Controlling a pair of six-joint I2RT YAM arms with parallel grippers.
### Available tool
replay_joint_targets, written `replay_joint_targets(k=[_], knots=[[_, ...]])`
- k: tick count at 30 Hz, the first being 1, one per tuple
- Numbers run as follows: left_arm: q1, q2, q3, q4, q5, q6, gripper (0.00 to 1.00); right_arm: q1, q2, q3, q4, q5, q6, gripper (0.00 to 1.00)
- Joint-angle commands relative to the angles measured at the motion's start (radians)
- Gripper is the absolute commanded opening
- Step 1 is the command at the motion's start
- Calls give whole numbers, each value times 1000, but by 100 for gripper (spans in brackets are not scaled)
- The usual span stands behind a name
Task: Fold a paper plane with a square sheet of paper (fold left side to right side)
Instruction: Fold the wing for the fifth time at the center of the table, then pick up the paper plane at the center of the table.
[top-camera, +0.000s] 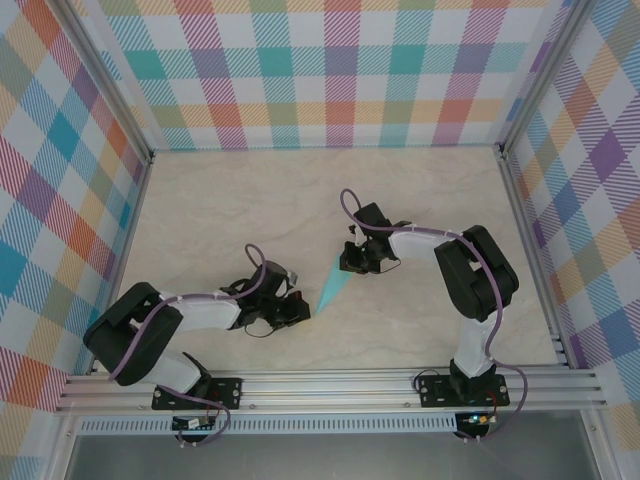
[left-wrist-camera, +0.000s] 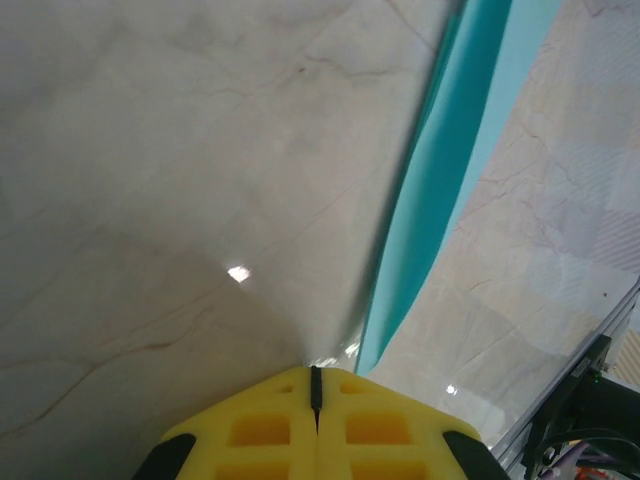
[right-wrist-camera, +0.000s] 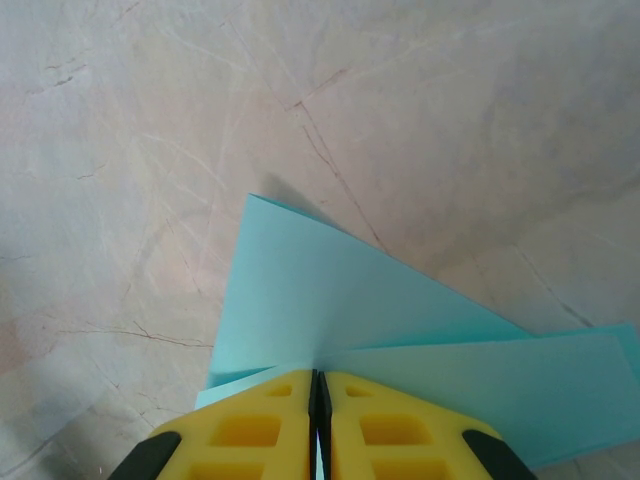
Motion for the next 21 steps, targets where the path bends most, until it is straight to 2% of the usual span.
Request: replay_joint_targets(k=[1,4,7,11,17,21], knots=[[30,-61,41,-111,29,45,0,-10,40,-14,-79,72,-22,12],[47,-83,78,-127,41,61,0,-10,17,-18,-59,53,-21,13],[50,-104,127,-160,3,91,1,-10,-35,-19,-50,56,-19,24],[50,-143,202,-274,-145,157,6,-8,-156,-9,-120,135,-19,42],[51,-224,277,-386,-398,220,17,25,-349,-5,-313,334,32,63],[51,-258,301,-398,-496,232,29,88,-415,-65,-320,318,160,79]])
